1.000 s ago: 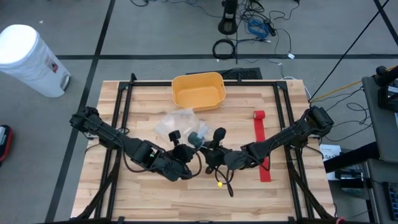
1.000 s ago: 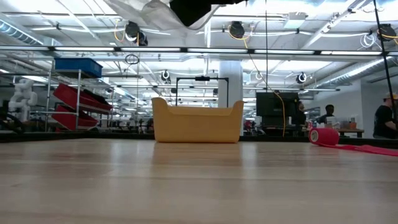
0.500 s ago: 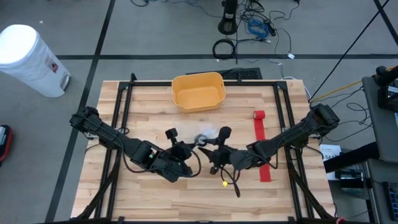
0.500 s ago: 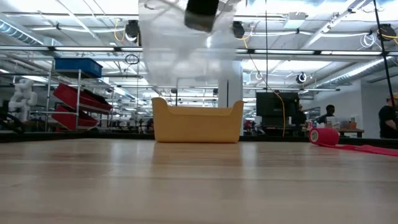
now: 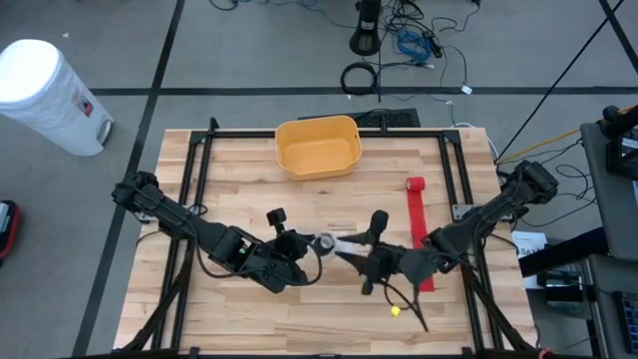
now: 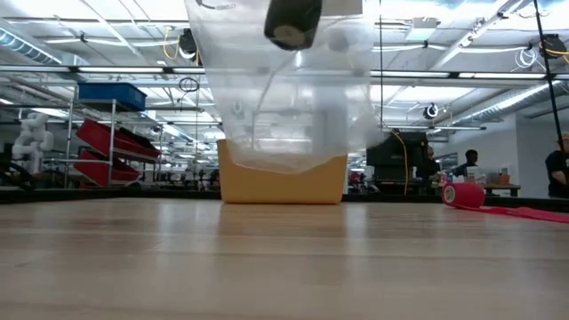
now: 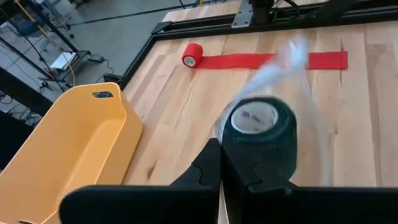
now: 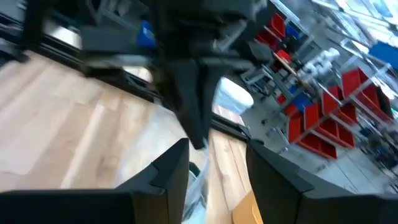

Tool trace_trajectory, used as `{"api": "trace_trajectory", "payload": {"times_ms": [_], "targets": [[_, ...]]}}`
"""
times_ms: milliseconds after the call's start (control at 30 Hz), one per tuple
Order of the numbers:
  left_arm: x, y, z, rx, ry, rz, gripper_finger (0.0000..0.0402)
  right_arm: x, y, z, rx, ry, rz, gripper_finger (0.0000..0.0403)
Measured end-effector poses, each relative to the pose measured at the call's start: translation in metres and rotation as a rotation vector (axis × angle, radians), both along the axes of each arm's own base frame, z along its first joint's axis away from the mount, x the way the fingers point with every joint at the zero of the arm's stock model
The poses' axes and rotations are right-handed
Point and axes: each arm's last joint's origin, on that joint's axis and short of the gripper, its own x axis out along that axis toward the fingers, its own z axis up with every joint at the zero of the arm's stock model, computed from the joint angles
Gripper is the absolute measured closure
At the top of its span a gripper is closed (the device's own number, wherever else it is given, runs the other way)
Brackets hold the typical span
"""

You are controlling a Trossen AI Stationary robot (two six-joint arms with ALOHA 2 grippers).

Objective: Roll bandage
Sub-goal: Put the rolled green bandage into the transparent zip bag

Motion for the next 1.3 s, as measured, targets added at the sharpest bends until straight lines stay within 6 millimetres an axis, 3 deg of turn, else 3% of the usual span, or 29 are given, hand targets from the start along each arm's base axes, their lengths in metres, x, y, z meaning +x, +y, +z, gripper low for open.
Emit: {"api": "trace_trajectory", "payload": {"times_ms": [200, 500, 833, 1067, 1300], "targets": [[0.0, 0.0, 0.0, -0.01, -0.001, -0.003, 0.04, -0.003, 0.003, 0.003, 0.076, -0.019, 0.039, 0.0283], [0.002, 0.003, 0.001, -0.001, -0.013, 0.022, 0.04, 0.008, -0.005, 0.002, 0.231, -0.072, 0.045, 0.0395], [0.011, 0.015, 0.005, -0.022, -0.072, 0.066, 0.04, 0.024, -0.017, -0.014, 0.243, -0.029, -0.008, 0.0401], [0.012, 0.016, 0.005, -0.023, -0.074, 0.07, 0.04, 0.033, -0.037, -0.029, 0.198, 0.048, -0.143, 0.0402], [0.012, 0.016, 0.005, -0.024, -0.077, 0.069, 0.04, 0.04, -0.051, -0.045, 0.227, 0.14, -0.171, 0.0403]]}}
